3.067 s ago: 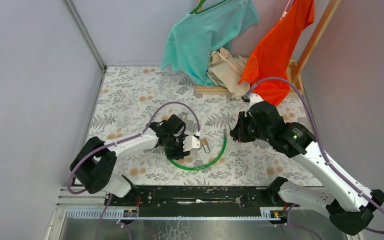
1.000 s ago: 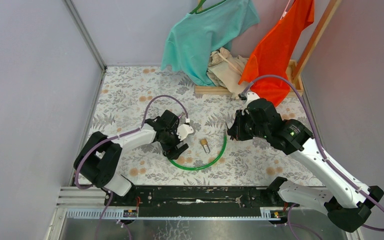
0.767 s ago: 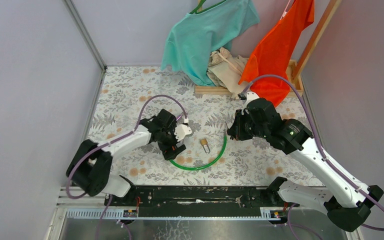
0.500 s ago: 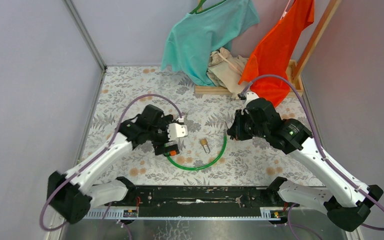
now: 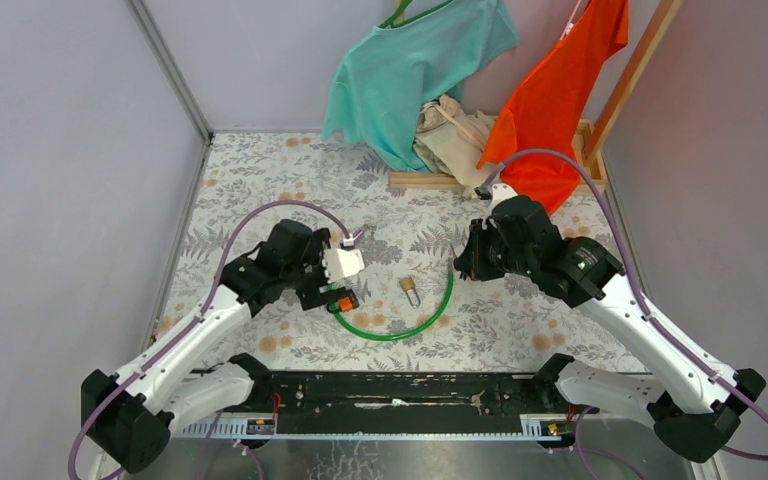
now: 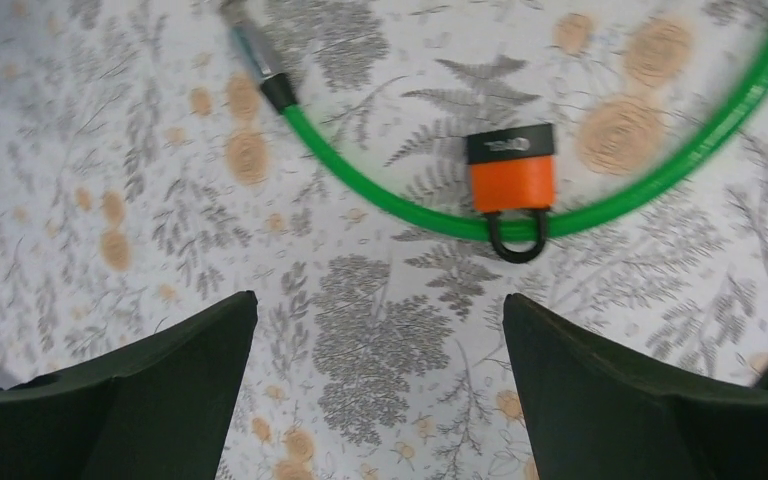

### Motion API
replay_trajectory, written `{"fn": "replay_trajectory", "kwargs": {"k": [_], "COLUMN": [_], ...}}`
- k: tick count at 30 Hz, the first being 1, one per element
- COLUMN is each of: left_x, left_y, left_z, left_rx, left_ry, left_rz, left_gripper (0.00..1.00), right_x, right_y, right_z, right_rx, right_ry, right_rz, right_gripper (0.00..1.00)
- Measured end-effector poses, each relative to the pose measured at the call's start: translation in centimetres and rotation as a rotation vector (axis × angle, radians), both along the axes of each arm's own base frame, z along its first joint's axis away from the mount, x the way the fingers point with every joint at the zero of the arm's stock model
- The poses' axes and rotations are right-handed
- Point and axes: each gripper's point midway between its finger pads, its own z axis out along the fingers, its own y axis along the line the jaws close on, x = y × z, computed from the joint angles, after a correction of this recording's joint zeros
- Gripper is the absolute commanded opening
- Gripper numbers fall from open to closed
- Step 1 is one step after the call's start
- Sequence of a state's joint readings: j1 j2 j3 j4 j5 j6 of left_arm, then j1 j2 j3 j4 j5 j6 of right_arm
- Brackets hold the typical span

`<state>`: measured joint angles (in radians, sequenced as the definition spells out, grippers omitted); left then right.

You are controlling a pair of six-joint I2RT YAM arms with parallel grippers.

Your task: Unlock with the key

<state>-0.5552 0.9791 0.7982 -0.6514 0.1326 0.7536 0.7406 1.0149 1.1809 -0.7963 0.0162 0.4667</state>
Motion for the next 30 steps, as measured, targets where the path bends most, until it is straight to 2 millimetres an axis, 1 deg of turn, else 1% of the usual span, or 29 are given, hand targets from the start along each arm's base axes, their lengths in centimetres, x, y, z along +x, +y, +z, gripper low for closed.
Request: {"fn": "replay_trajectory", "kwargs": {"k": [5, 8, 10, 13, 16, 19, 22, 26, 30], "left_x": [-2.6, -4.9, -6.6, -8.2, -8.6, -8.4, -8.4, -8.6, -8.2], "left_y": [-0.7, -0.5, 0.0, 0.5, 0.6, 0.4, 0.4, 0.6, 0.4], "left_z": [-1.4, -3.7, -5.7, -7.6, -8.4, -9.0, -9.6, -10.5, -10.9], "left_rx": [0.003, 0.034, 0.066, 0.102, 0.125, 0.144, 0.161, 0.185, 0.196], "left_ry": [0.059, 0.098, 0.131, 0.157, 0.152, 0.133, 0.107, 0.084, 0.064], "left_rz": [-0.164, -0.299, -0.384, -0.491, -0.568, -0.624, -0.67, -0.729, -0.755], "left_gripper": [0.98, 0.98, 0.92, 0.82, 0.77, 0.74, 0.69, 0.66, 0.65], "right_x": [0.1, 0.2, 0.2, 0.3, 0.3, 0.3, 0.3, 0.2, 0.2], "right_y": [0.1, 0.2, 0.2, 0.2, 0.2, 0.2, 0.2, 0.2, 0.1], "right_z": [-0.3, -0.2, 0.0, 0.1, 0.1, 0.1, 0.2, 0.2, 0.3], "right_rx": [-0.008, -0.007, -0.003, -0.002, -0.002, -0.002, -0.001, 0.001, 0.002], "right_ry": [0.009, 0.007, 0.003, 0.001, 0.001, 0.0, -0.001, -0.003, -0.005], "right_rz": [0.0, 0.0, 0.0, 0.0, 0.0, 0.0, -0.001, -0.001, 0.0], "right_gripper": [0.0, 0.0, 0.0, 0.0, 0.0, 0.0, 0.0, 0.0, 0.0]}}
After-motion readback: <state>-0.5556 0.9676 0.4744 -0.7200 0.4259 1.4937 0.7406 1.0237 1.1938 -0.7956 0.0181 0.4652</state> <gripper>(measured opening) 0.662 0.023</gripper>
